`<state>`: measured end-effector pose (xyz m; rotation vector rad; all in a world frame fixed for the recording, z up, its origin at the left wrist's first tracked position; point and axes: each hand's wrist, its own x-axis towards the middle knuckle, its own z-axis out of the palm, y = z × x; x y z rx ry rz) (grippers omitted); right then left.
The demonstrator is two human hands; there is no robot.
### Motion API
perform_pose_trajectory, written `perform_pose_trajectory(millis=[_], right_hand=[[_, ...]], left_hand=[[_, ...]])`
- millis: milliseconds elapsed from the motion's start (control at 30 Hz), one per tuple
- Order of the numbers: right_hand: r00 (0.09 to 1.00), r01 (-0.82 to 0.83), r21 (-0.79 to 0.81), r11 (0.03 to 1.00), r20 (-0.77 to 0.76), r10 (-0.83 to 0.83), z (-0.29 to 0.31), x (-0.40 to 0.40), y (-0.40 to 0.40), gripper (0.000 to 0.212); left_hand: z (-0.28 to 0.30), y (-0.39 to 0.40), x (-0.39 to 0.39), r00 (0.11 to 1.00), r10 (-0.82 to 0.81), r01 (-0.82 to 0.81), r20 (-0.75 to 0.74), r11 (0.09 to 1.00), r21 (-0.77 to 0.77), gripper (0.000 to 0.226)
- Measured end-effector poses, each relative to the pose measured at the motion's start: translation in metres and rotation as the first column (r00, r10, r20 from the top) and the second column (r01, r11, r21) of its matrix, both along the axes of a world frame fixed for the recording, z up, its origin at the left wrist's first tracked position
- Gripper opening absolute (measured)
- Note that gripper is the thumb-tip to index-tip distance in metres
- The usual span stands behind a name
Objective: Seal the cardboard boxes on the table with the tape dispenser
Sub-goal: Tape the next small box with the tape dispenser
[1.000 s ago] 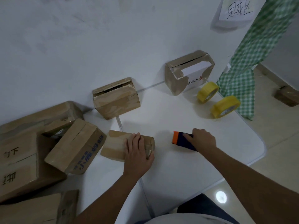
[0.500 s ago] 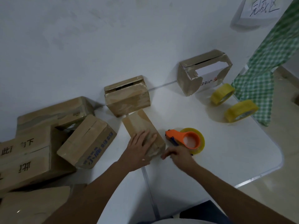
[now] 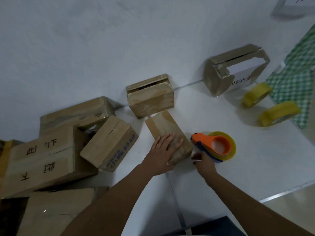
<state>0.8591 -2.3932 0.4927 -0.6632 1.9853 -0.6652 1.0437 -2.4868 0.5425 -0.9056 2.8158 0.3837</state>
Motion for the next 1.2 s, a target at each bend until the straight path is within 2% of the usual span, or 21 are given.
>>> perform_pose_trajectory(millis=[67,133,267,333,400,500,600,667,700,833,967,1000,1033,1100,1200], right_hand=[[0.997,-0.023,-0.184,0.983,-0.077,0.009,0.010,0.004,0.003,0.040],[0.989,-0.138,-0.287,0.948,-0.082,0.119,0.018,0.016,0.005,0.048],[0.965,-0.244,-0.246,0.938,-0.153,0.211,0.027,0.014,0.011,0.031],[0.978,-0.173,-0.267,0.948,-0.163,0.133,0.033,0.001,0.013,0.033],[0.951,-0.119,-0.295,0.948,-0.309,0.023,0.037,-0.016,0.012,0.032],[0.857,-0.144,-0.206,0.968,-0.515,0.018,0.035,-0.044,0.005,0.032],[0.854,-0.283,0.019,0.959,-0.449,0.261,0.032,-0.058,0.003,0.048],[0.773,-0.419,0.187,0.889,-0.441,0.457,0.028,-0.062,0.002,0.049],[0.746,-0.433,0.237,0.870,-0.447,0.493,0.027,-0.063,0.002,0.046],[0.760,-0.387,0.272,0.881,-0.448,0.471,0.025,-0.063,0.001,0.028],[0.634,-0.475,0.251,0.843,-0.566,0.526,0.038,-0.071,0.001,0.018],[0.649,-0.482,0.203,0.852,-0.571,0.503,0.044,-0.072,0.000,0.020],[0.700,-0.467,0.133,0.874,-0.548,0.457,0.052,-0.072,-0.001,0.023],[0.829,-0.374,0.005,0.927,-0.446,0.337,0.067,-0.070,0.000,0.027],[0.938,-0.240,-0.064,0.969,-0.272,0.214,0.085,-0.067,0.007,0.032]], left_hand=[[-0.003,0.000,-0.001,0.999,0.010,-0.011,-0.053,1.000,-0.017,0.088],[-0.004,-0.001,0.002,0.993,0.026,-0.029,-0.112,0.999,-0.028,0.076],[0.003,-0.007,0.021,0.991,-0.005,0.002,-0.137,1.000,-0.023,0.071],[0.007,-0.004,0.030,0.978,0.038,-0.045,-0.206,0.999,-0.029,0.068],[0.008,0.003,0.036,0.945,0.091,-0.089,-0.315,0.996,0.021,0.060],[0.007,0.013,0.037,0.911,0.158,-0.128,-0.380,0.986,0.104,0.051],[0.005,0.020,0.036,0.908,0.180,-0.146,-0.379,0.982,0.118,0.050],[0.005,0.024,0.035,0.899,0.214,-0.172,-0.382,0.975,0.141,0.048],[0.004,0.025,0.034,0.894,0.231,-0.186,-0.383,0.971,0.151,0.048],[0.000,0.028,0.033,0.879,0.279,-0.229,-0.386,0.958,0.170,0.047],[-0.001,0.026,0.034,0.878,0.286,-0.239,-0.384,0.957,0.165,0.047],[-0.001,0.024,0.032,0.881,0.285,-0.238,-0.378,0.957,0.168,0.048],[0.001,0.022,0.030,0.884,0.287,-0.237,-0.369,0.956,0.175,0.048],[0.004,0.019,0.023,0.891,0.291,-0.239,-0.348,0.953,0.184,0.051],[0.013,0.012,0.010,0.910,0.279,-0.222,-0.306,0.952,0.210,0.052]])
